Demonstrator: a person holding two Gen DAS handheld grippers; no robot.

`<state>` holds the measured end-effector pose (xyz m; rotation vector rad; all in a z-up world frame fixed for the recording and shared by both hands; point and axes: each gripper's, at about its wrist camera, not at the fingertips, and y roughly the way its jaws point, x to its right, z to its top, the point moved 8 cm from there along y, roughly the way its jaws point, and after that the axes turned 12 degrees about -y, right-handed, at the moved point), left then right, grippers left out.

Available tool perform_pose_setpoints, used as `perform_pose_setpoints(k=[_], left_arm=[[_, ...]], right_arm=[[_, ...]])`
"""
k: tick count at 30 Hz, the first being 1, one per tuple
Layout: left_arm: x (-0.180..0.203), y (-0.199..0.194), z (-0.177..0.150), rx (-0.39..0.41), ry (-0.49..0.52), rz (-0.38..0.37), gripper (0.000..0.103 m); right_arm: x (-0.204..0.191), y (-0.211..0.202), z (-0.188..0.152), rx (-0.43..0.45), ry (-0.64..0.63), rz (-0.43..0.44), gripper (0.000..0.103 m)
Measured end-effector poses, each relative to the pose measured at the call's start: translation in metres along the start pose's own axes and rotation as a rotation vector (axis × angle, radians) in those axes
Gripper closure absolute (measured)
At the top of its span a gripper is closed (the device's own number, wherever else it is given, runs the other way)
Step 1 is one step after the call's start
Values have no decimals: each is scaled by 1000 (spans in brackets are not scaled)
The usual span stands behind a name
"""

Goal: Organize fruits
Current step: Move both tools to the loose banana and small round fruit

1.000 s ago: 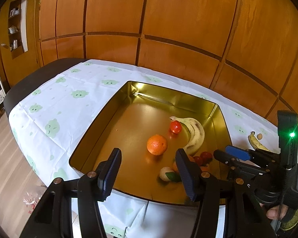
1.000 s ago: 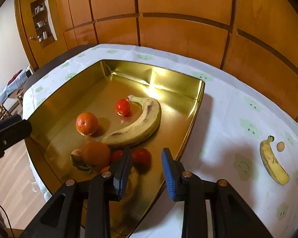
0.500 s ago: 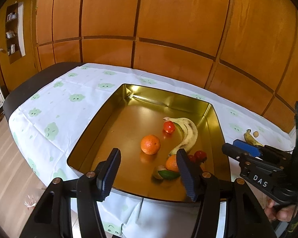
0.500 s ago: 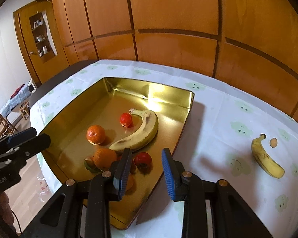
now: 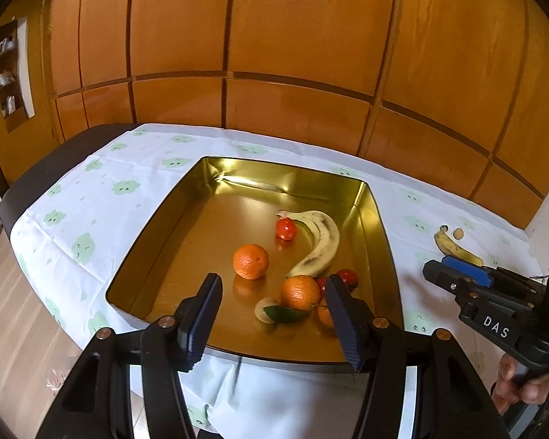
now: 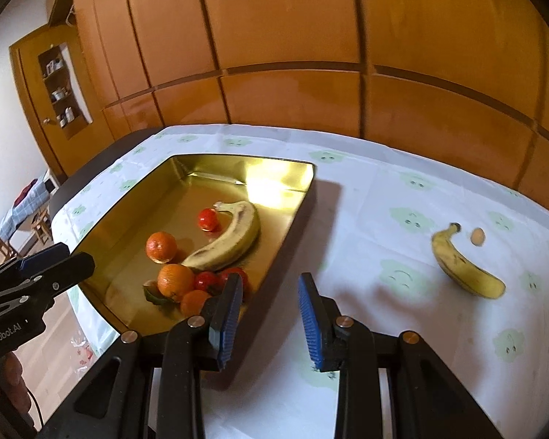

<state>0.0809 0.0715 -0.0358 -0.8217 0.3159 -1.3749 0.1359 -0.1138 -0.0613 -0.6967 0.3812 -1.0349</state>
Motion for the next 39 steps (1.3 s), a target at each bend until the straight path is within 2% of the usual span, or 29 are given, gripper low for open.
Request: perform_pose_setpoints(k=[11,25,32,35,39], left_arm=[[33,3,-9,-17,73,-27,44],[104,17,-29,-72,220,-94,44],[153,29,-40,-119,300,-166,44],[178,41,-46,-174,306,-219,44],[206,58,-53,-221,329,-254,44]], right_arm=[[47,-15,-28,-11,104,-67,71],[119,-36,-82,-38,265,-166,71],[154,-50,-105,-39,339,-222,71],[164,-55,-112,-37,364,-240,71],[177,-60,-123,-38,394,-255,71]])
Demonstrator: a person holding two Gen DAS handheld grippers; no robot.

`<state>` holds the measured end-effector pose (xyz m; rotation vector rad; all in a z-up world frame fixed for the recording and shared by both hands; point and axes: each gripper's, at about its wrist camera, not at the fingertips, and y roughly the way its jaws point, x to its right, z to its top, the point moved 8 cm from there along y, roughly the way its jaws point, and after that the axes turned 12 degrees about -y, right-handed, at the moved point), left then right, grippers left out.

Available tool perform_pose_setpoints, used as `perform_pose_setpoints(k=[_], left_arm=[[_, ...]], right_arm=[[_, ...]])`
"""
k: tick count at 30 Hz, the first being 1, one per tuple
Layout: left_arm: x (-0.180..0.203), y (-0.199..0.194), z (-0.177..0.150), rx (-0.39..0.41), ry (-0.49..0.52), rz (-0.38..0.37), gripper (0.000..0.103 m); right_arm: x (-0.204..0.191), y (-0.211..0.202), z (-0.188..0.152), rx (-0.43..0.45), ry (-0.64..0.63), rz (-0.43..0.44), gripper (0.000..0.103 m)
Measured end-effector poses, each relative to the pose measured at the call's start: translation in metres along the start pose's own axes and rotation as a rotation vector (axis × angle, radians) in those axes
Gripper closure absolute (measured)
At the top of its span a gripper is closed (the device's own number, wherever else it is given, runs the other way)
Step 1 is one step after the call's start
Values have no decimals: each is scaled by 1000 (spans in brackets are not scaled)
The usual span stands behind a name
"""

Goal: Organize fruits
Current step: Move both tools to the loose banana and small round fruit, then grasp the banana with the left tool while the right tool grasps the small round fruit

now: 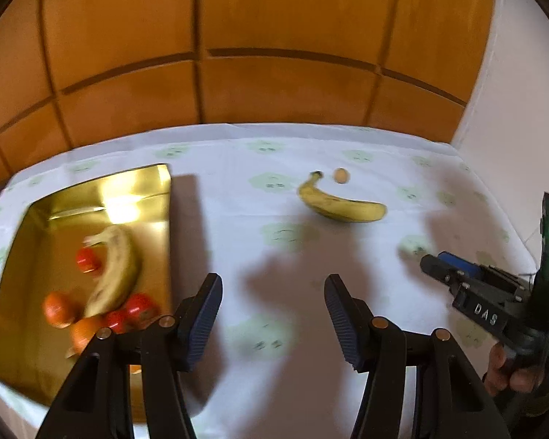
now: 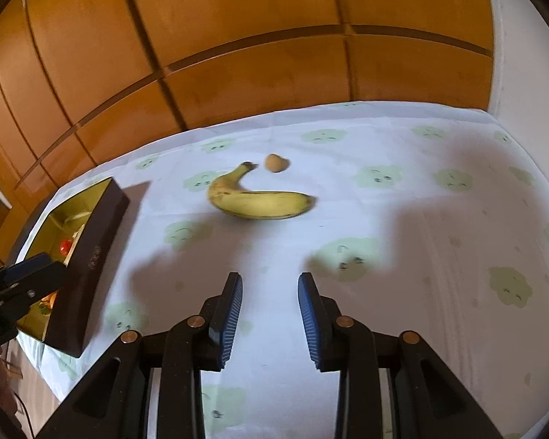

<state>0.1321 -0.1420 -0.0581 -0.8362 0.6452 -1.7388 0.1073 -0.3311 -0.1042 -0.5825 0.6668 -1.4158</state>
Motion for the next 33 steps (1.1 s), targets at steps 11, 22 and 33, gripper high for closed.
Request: perform_pose_setpoints(k=[11,22,33], left_arm=[[48,94,22,-270,-239,-174,51],[62,165,46,-352,-561,-130,35],[77,178,48,-324,-430,-16,55]], right_arm=[[34,-2,-8,-9,44,-26,71],[71,-2,-11,-9,110,-24,71],[86,0,-7,3,133,-14,71]])
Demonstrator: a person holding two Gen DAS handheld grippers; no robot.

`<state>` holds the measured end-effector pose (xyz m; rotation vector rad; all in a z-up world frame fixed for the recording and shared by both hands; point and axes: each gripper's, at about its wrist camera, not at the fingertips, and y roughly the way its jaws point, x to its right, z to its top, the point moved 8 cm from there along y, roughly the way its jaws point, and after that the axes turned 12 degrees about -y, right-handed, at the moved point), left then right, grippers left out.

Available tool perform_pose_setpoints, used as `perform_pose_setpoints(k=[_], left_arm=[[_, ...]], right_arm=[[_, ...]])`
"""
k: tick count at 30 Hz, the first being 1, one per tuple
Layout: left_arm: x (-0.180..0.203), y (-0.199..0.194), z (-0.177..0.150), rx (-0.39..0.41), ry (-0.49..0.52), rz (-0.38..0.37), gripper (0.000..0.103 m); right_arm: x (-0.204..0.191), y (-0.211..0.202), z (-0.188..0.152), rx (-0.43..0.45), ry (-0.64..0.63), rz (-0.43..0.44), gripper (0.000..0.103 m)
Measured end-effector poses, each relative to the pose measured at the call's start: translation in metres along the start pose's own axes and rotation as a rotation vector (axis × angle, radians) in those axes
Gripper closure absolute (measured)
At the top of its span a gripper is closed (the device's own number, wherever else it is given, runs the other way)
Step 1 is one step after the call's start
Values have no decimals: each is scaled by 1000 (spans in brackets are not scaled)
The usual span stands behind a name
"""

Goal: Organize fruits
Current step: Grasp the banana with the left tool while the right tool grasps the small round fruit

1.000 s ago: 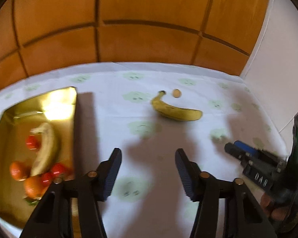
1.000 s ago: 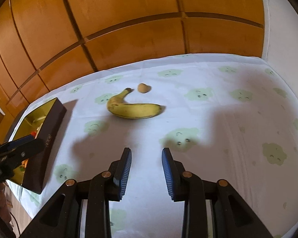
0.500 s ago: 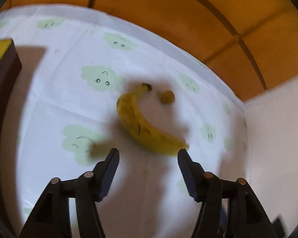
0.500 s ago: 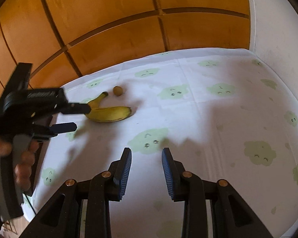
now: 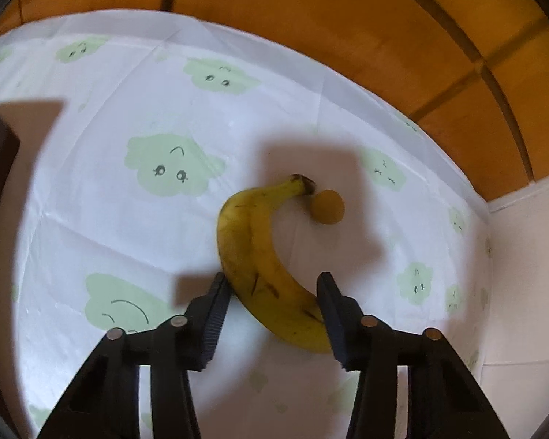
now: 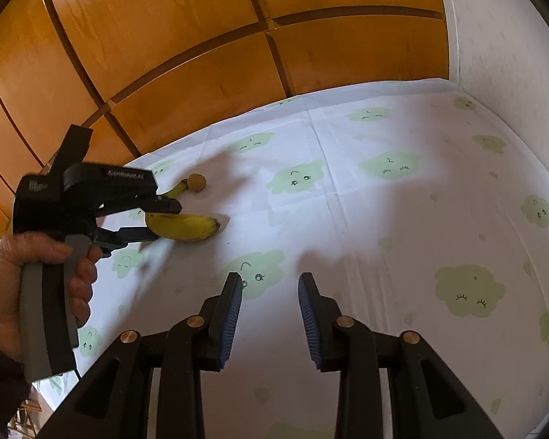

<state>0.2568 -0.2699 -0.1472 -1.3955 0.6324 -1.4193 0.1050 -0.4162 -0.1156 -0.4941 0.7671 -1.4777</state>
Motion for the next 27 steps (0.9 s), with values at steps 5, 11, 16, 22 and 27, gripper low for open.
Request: perform_pose_setpoints(k=[5,11,16,22,27], left_arm=[[-6,-11,1,-27,59,-94,64],[-40,-32,-13,-73,87,-146,68],[-66,-44,-16,-62,82,-141,88],[-75,-48,-16,-31,120,-113,84],[-75,-58,-19,-7,175,-117,71]], right_arm=[[2,5,12,5,-5,10,71],[-22,27,44,6,-85,71,71],[-54,63,70,-21,-147,145,71],[-73,105,90,-74,-177,141,71],[-87,124,102,-86,-206,149,71]])
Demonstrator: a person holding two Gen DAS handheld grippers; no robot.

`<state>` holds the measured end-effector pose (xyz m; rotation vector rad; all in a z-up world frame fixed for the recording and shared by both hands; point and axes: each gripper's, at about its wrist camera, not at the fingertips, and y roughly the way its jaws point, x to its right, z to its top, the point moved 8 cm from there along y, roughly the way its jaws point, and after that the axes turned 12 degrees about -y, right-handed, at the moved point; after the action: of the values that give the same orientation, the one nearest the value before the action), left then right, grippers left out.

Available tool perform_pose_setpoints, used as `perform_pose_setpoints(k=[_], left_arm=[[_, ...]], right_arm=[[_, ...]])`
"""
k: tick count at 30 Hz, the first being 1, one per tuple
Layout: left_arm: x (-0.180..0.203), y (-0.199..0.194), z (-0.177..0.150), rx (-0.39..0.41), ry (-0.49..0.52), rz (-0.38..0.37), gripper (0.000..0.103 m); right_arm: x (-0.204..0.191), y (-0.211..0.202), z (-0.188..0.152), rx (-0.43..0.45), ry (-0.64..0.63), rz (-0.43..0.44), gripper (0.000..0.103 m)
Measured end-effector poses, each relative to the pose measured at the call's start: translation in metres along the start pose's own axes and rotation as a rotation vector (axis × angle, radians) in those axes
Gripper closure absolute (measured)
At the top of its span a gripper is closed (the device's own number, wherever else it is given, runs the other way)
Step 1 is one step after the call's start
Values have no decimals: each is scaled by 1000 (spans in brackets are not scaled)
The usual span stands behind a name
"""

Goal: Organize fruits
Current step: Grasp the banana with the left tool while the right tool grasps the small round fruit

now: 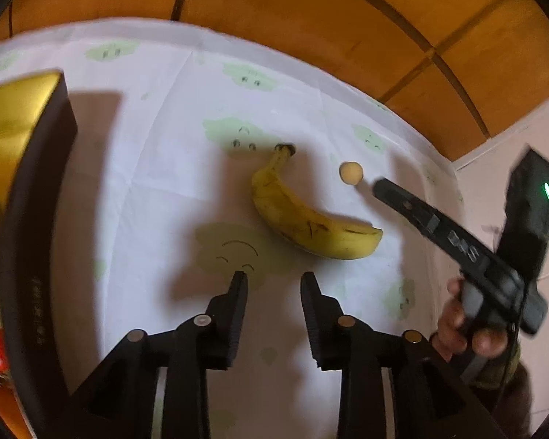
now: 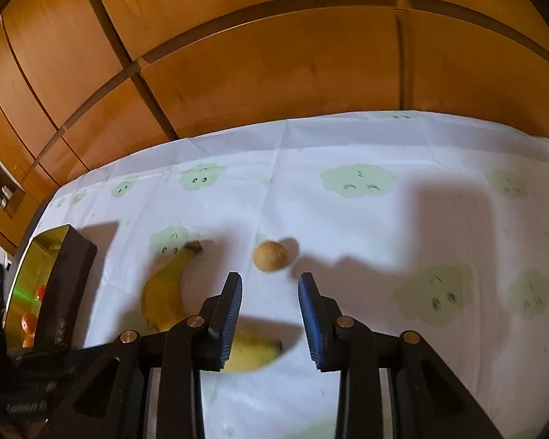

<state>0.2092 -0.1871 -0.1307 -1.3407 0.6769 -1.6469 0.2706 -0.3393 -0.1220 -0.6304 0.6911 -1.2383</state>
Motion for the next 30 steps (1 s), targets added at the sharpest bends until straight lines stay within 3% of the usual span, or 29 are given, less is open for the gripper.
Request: perform_pose_setpoints(k=[1,3,6,22,27,30], left_arm=[[2,-4,0,22,36,19,69],[6,-10,0,57,105,52,54],[14,-19,-1,105,218,110,44],[39,-18,0,34,478,187,38],[55,-4,-1,-14,668,205,30],[69,8,-3,-61,845,199,24]], right_arm=[[-2,4,3,-4,-5,2,71],[-2,12,5,-19,-15,-12,71],[-1,23,5,-42,-23,-24,71],[7,24,2,-6,7,0,78],[18,-11,-10,46,35,16,78],[29,-35,-21,73,55,7,78]])
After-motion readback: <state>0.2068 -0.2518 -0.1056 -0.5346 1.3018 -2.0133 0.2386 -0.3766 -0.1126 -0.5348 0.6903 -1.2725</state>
